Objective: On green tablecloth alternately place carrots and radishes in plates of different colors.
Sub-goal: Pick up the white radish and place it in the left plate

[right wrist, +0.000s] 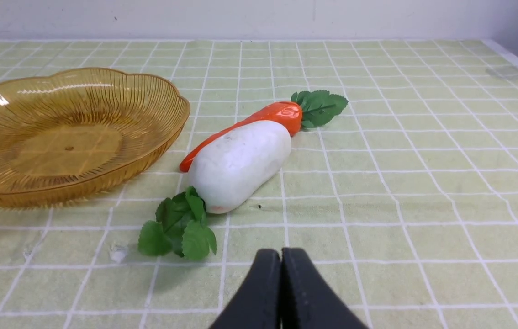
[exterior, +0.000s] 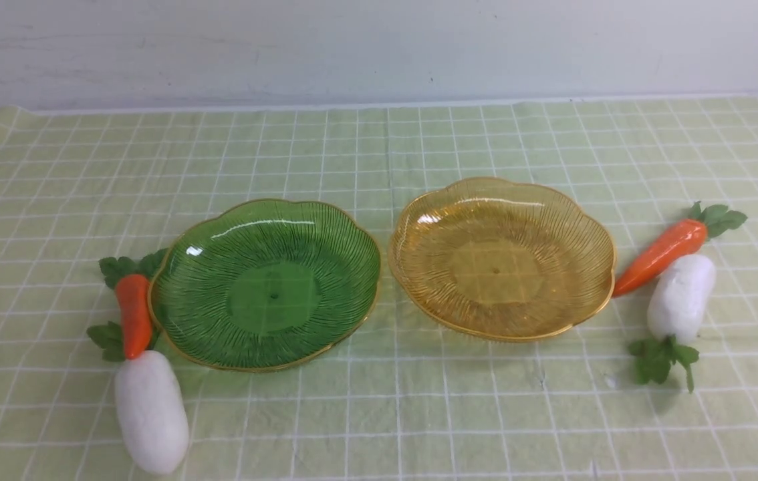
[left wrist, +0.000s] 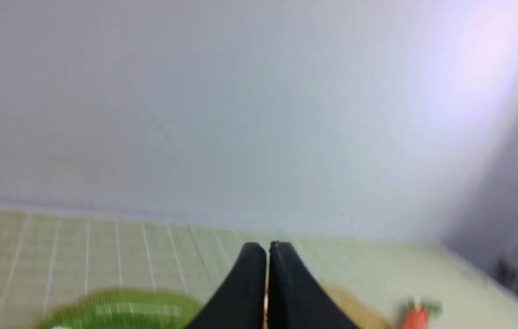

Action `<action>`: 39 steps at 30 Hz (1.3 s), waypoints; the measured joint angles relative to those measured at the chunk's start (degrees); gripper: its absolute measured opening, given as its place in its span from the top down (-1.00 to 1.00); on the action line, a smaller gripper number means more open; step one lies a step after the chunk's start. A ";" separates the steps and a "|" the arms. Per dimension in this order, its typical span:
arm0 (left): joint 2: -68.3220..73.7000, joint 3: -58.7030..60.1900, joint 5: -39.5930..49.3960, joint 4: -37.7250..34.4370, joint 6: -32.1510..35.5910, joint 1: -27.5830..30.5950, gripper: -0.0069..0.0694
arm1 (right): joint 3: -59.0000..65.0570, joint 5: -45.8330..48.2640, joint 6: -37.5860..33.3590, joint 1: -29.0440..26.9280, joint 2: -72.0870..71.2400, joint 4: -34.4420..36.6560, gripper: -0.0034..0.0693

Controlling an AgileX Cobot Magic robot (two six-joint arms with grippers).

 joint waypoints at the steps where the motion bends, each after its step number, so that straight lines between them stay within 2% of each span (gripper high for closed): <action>1: 3.49 -1.24 3.03 1.97 -0.44 0.00 0.84 | 0.06 -0.29 0.00 0.00 0.00 0.43 0.94; 4: 12.99 -5.53 14.68 9.60 -4.52 0.00 0.84 | 0.52 -3.29 1.81 0.00 0.00 5.07 0.94; 6: 20.16 -7.63 21.20 17.76 -10.36 0.00 0.84 | 0.57 -6.04 3.96 0.00 0.00 9.43 0.94; 11: 32.81 -9.83 29.50 35.21 -25.01 0.00 0.84 | 0.57 -16.13 12.00 0.00 0.00 26.33 0.94; 14: 37.55 -9.83 29.74 40.79 -31.76 0.00 0.84 | 0.57 -18.88 12.97 0.00 0.00 32.14 0.94; 16: 40.22 -9.90 29.74 42.53 -34.05 0.00 0.84 | 0.57 -19.45 12.03 0.00 0.00 33.58 0.94; 22: 46.02 -10.02 27.24 43.61 -35.84 0.00 0.79 | 0.48 -21.28 11.05 0.05 0.00 37.86 0.94; 25: 47.97 -10.19 24.24 43.61 -35.84 0.00 0.61 | -2.77 -15.72 9.72 1.03 0.47 38.67 0.94; 29: 50.99 -10.39 19.38 43.61 -35.90 0.00 0.01 | -15.49 -3.61 3.06 2.30 9.90 36.11 0.94; 31: 51.71 -10.39 18.58 43.48 -35.90 0.00 -0.15 | -19.98 0.55 0.38 2.35 13.86 35.01 0.94; 32: 53.04 -10.39 17.21 43.22 -35.90 0.00 -0.41 | -25.63 7.50 -2.59 2.41 20.26 33.28 0.94; 33: 53.98 -10.39 16.17 43.01 -35.94 0.00 -0.55 | -28.63 11.49 -4.18 2.41 23.90 32.23 0.94; 34: 53.98 -10.39 16.02 43.01 -35.94 0.00 -0.55 | -28.63 12.28 -4.44 2.41 23.90 32.23 0.94; 37: 56.71 -10.42 14.29 42.85 -36.01 0.00 -0.79 | -36.50 22.89 -6.91 2.41 34.87 28.86 0.94; 39: 58.94 -10.45 13.16 42.81 -36.02 0.00 -0.82 | -40.86 28.07 -6.62 2.41 40.84 26.41 0.94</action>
